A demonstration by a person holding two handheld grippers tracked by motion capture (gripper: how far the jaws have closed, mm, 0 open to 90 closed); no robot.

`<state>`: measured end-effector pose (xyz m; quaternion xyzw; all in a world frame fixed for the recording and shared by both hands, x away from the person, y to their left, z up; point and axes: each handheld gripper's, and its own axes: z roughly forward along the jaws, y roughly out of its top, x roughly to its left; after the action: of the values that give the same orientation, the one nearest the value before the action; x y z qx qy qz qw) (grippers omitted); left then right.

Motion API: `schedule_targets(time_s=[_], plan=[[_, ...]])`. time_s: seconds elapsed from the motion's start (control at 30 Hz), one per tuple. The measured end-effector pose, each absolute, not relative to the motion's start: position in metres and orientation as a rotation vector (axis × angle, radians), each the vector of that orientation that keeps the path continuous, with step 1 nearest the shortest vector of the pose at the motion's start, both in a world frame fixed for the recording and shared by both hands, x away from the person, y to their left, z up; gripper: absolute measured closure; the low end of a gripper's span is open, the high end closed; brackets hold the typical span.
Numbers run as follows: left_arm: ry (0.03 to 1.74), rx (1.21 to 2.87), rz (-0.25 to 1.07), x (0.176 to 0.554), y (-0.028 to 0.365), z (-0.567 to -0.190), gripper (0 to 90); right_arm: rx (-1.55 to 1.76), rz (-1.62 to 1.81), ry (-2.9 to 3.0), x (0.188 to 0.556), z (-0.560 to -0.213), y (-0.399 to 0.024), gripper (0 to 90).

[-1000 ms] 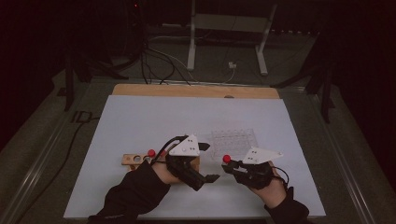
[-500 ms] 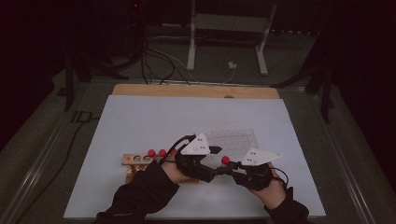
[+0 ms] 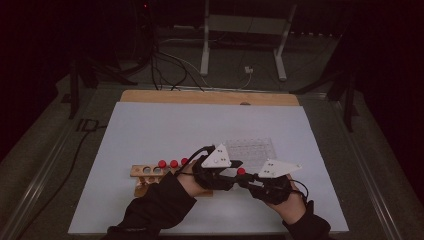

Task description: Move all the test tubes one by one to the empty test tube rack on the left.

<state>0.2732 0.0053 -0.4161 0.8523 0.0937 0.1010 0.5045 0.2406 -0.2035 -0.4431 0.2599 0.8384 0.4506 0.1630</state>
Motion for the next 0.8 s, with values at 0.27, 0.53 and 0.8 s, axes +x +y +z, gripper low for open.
schedule_targets(time_s=[0.27, 0.53, 0.8], plan=[[0.222, 2.069, 0.251, 0.2740, 0.0040, -0.4174, 68.3, 0.741, 1.286, 2.392, 0.2408, -0.4430, -0.2039, 74.7], [0.210, 2.073, 0.240, 0.2749, 0.0034, -0.4178, 70.9, 0.742, 1.288, 2.393, 0.2410, -0.4431, -0.2042, 74.6], [0.202, 2.074, 0.246, 0.2761, 0.0036, -0.4160, 71.8, 0.742, 1.288, 2.373, 0.2399, -0.4434, -0.2040, 74.4]])
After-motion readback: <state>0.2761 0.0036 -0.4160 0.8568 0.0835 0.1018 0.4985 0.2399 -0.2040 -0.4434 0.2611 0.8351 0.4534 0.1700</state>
